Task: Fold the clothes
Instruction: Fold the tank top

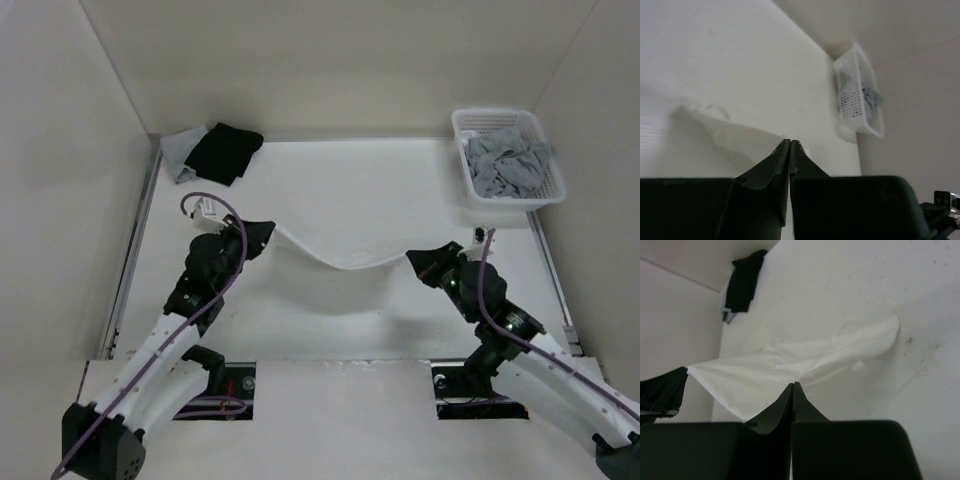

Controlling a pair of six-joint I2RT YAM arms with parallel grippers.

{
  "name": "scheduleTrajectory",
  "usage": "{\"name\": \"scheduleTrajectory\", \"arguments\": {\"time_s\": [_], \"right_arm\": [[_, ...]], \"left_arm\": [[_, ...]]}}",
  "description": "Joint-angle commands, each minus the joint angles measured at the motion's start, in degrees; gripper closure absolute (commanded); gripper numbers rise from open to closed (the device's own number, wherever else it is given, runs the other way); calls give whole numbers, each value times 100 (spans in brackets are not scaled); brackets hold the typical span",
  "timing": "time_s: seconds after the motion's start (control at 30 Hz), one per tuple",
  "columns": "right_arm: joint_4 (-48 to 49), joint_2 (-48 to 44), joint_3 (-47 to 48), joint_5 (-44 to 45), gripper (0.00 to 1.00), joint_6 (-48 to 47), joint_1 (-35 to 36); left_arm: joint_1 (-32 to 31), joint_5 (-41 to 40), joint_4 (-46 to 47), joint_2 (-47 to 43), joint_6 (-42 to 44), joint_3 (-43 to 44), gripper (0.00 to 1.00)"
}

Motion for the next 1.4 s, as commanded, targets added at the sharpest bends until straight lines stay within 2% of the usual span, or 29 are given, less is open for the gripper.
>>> {"name": "scheduleTrajectory", "arguments": {"time_s": [0.0, 0.1, 0.27, 0.37, 0.43, 0.53, 0.63, 0.73, 0.93, 1.13, 1.2, 1.37], "right_arm": [[-1280, -614, 696, 833, 100, -212, 520], [-1887, -958, 1161, 1351, 100, -160, 1266], [-2143, -1038, 1619, 2134, 100, 7, 2514], [-2021, -626, 1655, 2241, 100, -80, 2711], [-1662, -222, 1498, 1944, 100, -255, 2308], [-574, 367, 998, 1058, 100, -511, 1351], [560, 1130, 715, 143, 100, -617, 288], [1413, 2122, 828, -700, 100, -713, -626], [2189, 3934, 1592, -1511, 100, -766, -1552], [2278, 4498, 1866, -1661, 99, -801, -1658], [2199, 4831, 1997, -1775, 92, -775, -1658], [1953, 5746, 2411, -1750, 64, -766, -1597]], "left_arm": [[-217, -348, -1170, -885, 152, 681, 100], [-551, -603, -1778, -1492, 178, 972, 100], [-991, -1174, -2368, -1881, 283, 1202, 99], [-931, -1290, -2334, -1688, 363, 1053, 98], [-747, -1272, -2167, -1338, 415, 912, 98], [-378, -1114, -1501, -697, 468, 605, 98], [132, -912, -675, 251, 468, 490, 98], [414, -639, 230, 1394, 372, 699, 98], [590, -490, 953, 3320, 258, 1710, 98], [634, -200, 1156, 3665, 134, 1852, 98], [704, -200, 1165, 3691, 100, 1764, 97], [915, -51, 1384, 3972, -23, 1650, 97]]}}
